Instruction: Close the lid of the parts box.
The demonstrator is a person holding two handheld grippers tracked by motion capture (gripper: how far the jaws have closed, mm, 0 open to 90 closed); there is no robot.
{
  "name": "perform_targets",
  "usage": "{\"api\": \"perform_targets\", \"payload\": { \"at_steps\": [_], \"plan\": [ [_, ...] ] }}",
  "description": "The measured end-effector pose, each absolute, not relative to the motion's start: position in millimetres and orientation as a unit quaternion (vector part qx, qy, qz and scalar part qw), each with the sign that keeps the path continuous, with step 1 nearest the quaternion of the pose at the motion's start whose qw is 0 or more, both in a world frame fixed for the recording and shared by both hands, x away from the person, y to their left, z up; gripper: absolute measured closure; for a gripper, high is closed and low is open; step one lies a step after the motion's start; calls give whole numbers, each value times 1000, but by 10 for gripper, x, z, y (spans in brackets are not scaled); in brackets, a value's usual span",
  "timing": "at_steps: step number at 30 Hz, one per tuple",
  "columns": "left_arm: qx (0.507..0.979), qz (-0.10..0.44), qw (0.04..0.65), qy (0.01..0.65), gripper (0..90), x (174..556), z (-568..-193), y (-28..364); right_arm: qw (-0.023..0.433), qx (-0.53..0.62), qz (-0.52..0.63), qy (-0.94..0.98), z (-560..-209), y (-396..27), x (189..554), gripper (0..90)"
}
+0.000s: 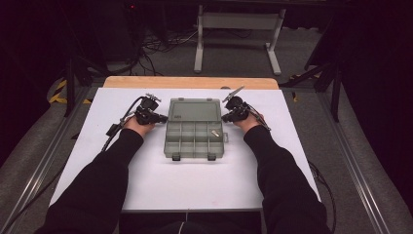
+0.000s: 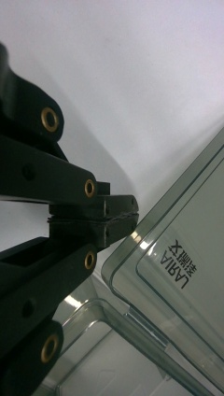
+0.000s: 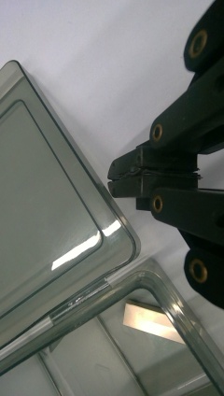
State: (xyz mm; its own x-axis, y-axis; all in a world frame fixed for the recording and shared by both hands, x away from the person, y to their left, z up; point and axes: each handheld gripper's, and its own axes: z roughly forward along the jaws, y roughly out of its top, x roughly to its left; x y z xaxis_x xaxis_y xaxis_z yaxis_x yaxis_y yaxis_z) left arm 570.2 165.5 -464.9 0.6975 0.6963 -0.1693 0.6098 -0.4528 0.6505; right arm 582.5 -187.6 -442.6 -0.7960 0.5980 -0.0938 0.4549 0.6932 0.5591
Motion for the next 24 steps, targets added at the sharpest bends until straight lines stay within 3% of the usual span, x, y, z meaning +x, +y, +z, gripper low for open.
{"api": "perform_targets", "payload": {
  "at_steps": [24],
  "plan": [
    [853,75,344,385,897,5693,-4637,1615,142,284,260,912,-4431,-1849,5837,900]
  ]
}}
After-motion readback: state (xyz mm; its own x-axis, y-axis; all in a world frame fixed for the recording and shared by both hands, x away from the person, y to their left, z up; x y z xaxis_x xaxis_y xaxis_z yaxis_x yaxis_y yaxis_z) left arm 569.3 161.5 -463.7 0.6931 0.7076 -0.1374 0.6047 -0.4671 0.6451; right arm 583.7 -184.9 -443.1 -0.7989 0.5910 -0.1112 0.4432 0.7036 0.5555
